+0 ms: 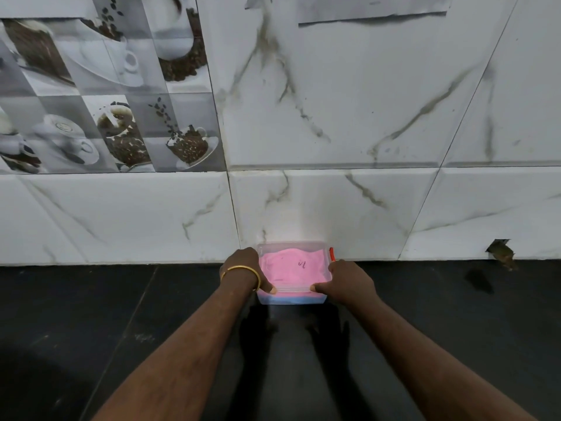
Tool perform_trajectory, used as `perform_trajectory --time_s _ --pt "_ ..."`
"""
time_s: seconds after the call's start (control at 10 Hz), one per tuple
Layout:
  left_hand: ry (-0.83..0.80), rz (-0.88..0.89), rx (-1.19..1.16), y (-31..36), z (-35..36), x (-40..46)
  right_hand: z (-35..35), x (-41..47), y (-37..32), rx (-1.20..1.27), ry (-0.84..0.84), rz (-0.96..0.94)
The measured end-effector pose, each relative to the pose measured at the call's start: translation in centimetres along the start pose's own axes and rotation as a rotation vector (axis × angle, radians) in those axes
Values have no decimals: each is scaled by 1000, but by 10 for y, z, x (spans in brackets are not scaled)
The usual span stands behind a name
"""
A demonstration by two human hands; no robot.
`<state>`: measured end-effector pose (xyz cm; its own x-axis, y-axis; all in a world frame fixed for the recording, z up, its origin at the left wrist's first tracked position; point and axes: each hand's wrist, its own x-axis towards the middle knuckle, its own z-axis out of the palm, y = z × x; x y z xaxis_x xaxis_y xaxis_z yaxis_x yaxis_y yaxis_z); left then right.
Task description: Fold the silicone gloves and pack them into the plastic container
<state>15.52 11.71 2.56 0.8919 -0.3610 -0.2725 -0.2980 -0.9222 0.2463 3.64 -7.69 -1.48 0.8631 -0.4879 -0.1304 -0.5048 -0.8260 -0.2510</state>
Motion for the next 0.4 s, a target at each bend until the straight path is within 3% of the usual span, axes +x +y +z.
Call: perform_trajectory --time_s 0.3,0.4 --pt "-4 128 -71 -20 24 -31 2 -40 -1 92 13 -21" --pt "88 178 43 -23 37 -46 10 -64 -6 -7 192 -18"
